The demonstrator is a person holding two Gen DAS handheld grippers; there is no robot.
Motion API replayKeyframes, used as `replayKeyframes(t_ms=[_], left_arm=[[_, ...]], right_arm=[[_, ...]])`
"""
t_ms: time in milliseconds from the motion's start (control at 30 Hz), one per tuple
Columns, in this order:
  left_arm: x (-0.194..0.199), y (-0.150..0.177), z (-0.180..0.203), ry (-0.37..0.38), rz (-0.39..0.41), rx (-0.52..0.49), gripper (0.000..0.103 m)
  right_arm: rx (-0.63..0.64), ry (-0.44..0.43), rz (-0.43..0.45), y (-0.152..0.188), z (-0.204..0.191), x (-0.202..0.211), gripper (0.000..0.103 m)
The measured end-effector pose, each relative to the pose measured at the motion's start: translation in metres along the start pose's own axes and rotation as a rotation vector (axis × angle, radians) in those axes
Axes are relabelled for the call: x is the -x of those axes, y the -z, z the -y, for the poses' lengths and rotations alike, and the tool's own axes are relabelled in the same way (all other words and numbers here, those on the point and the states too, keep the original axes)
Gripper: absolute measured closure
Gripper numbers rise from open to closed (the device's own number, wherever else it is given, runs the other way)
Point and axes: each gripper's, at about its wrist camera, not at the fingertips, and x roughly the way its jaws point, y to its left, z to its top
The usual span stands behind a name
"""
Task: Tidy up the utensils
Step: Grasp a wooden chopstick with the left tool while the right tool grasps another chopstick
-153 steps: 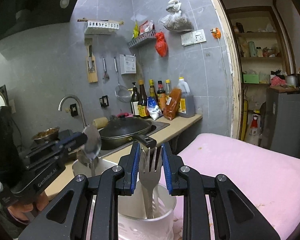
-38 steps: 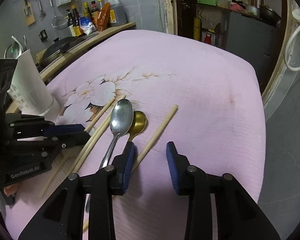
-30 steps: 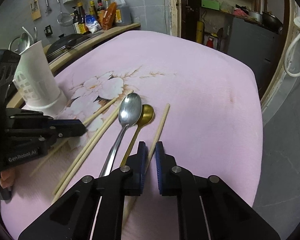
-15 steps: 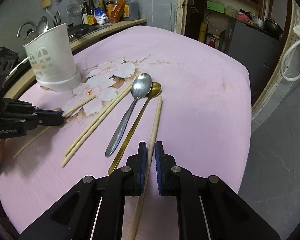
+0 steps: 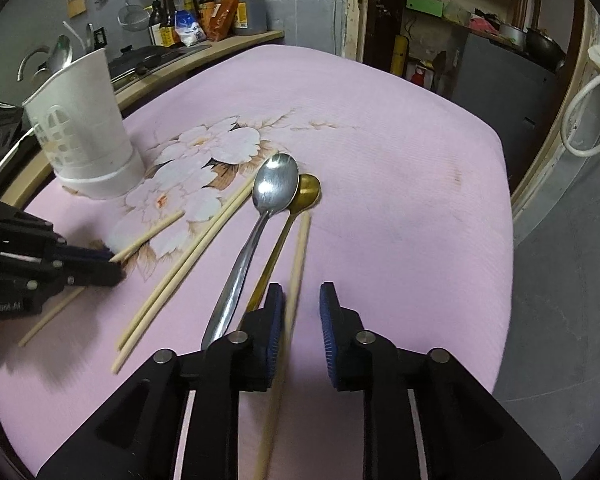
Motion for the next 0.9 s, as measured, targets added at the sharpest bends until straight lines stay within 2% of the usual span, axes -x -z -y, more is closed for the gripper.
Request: replayKeyframes(t_ms=[133, 333, 567, 667, 833, 900], left_arm=[[-0.004, -0.007, -0.002, 0.012, -0.033, -0.002, 0.099], [-0.006, -0.010, -0.001, 0.017, -0.037, -0.009, 0.099], [-0.010, -0.013, 0.003, 0.015, -0.025, -0.012, 0.099], [-0.013, -0.015, 0.005, 0.017, -0.019, -0.010, 0.099], [-0.009, -0.011, 0.004, 0.013, -0.003, -0.011, 0.100], [-0.007, -0.008, 0.002, 0.018, 0.018, 0.002, 0.100]], right_arm=[[0.015, 0.015, -0.013, -0.009, -0.002, -0.008, 0.082], [0.019, 0.022, -0.038, -0.015, -0.003, -0.014, 0.076], [0.103, 0.098, -0.024, -0.014, -0.019, -0.016, 0.073], [0.123, 0.111, -0.018, -0.013, -0.021, -0.016, 0.076], [0.130, 0.123, -0.006, -0.011, -0.021, -0.013, 0.092], [0.116, 0.110, -0.005, -0.012, -0.019, -0.011, 0.096]])
